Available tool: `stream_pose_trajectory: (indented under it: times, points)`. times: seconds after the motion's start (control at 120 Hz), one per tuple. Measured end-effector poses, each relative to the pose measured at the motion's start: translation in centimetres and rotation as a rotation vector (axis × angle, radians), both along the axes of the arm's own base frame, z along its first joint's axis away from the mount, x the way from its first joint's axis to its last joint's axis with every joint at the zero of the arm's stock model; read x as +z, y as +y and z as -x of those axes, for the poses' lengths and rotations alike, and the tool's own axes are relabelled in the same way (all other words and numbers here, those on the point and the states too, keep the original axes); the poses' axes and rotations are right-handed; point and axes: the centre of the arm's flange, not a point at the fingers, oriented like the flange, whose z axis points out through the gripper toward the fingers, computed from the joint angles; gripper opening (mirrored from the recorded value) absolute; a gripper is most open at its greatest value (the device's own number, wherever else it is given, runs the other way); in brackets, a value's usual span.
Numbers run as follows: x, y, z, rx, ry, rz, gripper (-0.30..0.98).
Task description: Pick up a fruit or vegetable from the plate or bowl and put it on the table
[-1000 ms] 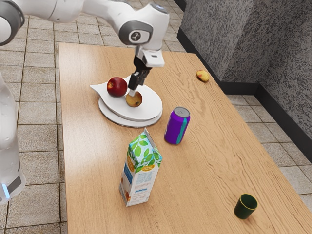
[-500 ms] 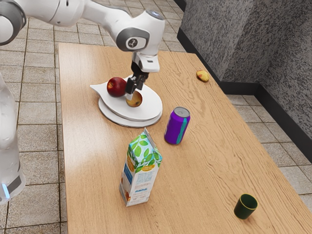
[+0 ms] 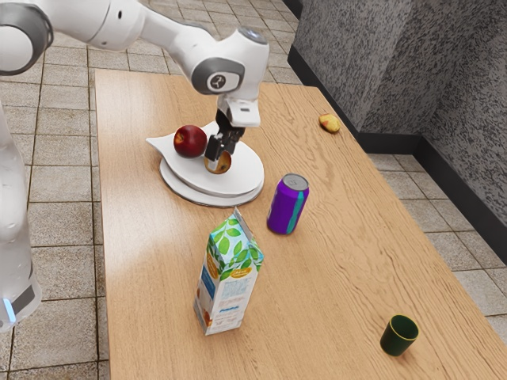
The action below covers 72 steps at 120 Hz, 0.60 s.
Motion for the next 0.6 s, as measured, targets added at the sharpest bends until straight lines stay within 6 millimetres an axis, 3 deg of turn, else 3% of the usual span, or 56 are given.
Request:
stream_pose_trajectory:
  times: [0.167, 0.433, 0.533, 0.6]
  points:
    - [-0.6, 0.1, -0.1, 0.001, 0.011, 0.005, 0.62]
    - [-0.9, 0.8, 0.0, 0.033, 0.016, 0.011, 0.41]
    - [0.0, 0.8, -0.2, 0.046, -0.001, 0.012, 0.37]
    - [2.1, 0.7, -0.5, 0.053, -0.033, 0.009, 0.35]
